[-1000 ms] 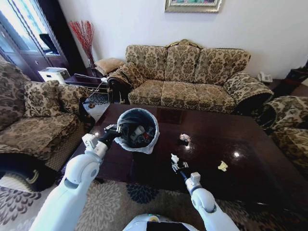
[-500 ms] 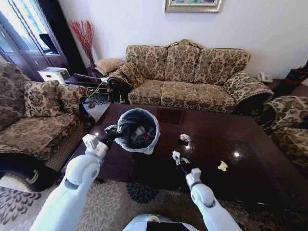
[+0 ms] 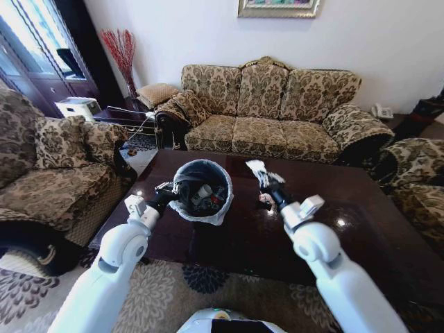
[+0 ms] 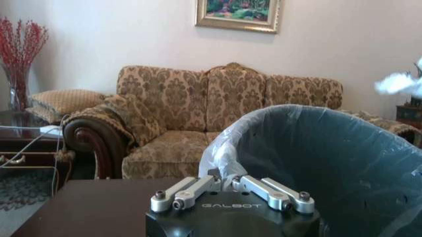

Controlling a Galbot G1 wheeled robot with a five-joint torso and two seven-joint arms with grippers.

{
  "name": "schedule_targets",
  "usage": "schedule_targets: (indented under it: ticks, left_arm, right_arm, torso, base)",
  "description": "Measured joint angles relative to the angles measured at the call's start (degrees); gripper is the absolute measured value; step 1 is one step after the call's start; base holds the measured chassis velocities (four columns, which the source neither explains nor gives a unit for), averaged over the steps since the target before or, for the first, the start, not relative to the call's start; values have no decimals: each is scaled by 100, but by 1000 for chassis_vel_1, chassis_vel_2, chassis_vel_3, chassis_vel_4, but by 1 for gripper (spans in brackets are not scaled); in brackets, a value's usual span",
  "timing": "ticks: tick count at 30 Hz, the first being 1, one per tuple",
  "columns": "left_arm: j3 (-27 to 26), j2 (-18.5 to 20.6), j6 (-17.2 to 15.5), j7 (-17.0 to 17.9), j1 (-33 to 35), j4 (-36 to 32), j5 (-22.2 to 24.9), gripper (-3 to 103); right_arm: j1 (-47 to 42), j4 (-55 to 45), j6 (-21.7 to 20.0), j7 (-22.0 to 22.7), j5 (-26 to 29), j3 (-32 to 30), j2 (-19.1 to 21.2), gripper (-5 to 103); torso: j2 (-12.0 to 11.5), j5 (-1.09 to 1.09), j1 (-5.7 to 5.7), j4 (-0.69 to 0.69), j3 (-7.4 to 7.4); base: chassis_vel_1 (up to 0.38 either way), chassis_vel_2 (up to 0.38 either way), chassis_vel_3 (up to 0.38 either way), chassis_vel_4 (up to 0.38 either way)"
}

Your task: Move to the front of the table and place the trash on the table into the trash bin.

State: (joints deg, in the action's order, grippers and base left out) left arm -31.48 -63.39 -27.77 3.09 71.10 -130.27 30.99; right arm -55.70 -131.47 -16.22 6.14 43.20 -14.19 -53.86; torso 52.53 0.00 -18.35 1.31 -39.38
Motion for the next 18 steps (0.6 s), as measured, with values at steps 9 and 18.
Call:
schedule_targets:
  ticks: [9, 18]
  left_arm:
    - [76, 43, -47, -63, -52, 67, -24, 2]
    - [109, 6, -56, -90, -30, 82, -51, 2]
  right_arm:
    - [586, -220, -238, -237, 699, 1153, 454, 0]
    - [1303, 329, -271, -234, 460, 2092, 280, 2]
  torso:
    - [0, 0, 0, -1, 0]
    - [0, 0, 0, -1, 0]
  base:
    - [0, 0, 0, 0]
    - [0, 0, 0, 0]
